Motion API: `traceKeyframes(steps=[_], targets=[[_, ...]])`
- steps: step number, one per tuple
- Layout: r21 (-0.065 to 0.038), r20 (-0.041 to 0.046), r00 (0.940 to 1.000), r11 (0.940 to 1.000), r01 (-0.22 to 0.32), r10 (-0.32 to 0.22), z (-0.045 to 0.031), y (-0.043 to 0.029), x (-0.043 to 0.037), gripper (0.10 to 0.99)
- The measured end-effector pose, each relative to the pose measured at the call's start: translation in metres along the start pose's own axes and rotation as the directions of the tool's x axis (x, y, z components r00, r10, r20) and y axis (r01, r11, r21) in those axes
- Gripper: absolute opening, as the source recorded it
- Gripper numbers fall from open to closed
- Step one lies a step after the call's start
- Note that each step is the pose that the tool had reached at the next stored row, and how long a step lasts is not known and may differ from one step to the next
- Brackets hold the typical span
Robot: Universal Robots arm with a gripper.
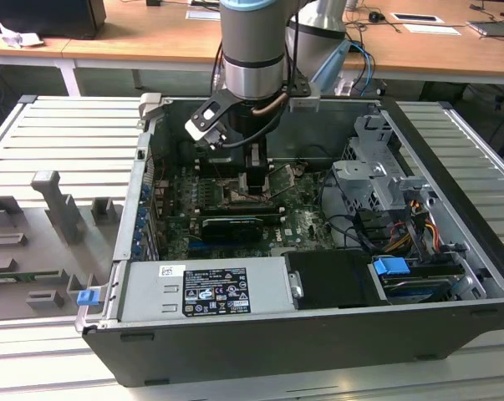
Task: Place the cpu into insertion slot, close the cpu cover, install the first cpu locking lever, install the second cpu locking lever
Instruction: 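Place the cpu into insertion slot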
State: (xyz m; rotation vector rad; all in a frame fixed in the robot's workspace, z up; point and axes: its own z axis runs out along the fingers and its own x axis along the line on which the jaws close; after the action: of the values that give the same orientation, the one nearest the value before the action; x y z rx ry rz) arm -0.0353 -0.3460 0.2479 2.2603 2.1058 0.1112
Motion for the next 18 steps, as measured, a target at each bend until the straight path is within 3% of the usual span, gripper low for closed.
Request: traceKeyframes(steps=[3, 11, 18], targets=[[0.001, -0.0031, 0.9994, 0.9994, 0.036, -0.036, 0.0041, -0.0005, 0.0014, 0.533], [0.001, -0.0033, 0.9992, 0.9993, 0.039, -0.039, 0.01, -0.0019, 0.0129, 0.533], [0.0, -0.0025, 0.999, 0.999, 0.045, -0.045, 0.0173, -0.0066, 0.0142, 0.533]])
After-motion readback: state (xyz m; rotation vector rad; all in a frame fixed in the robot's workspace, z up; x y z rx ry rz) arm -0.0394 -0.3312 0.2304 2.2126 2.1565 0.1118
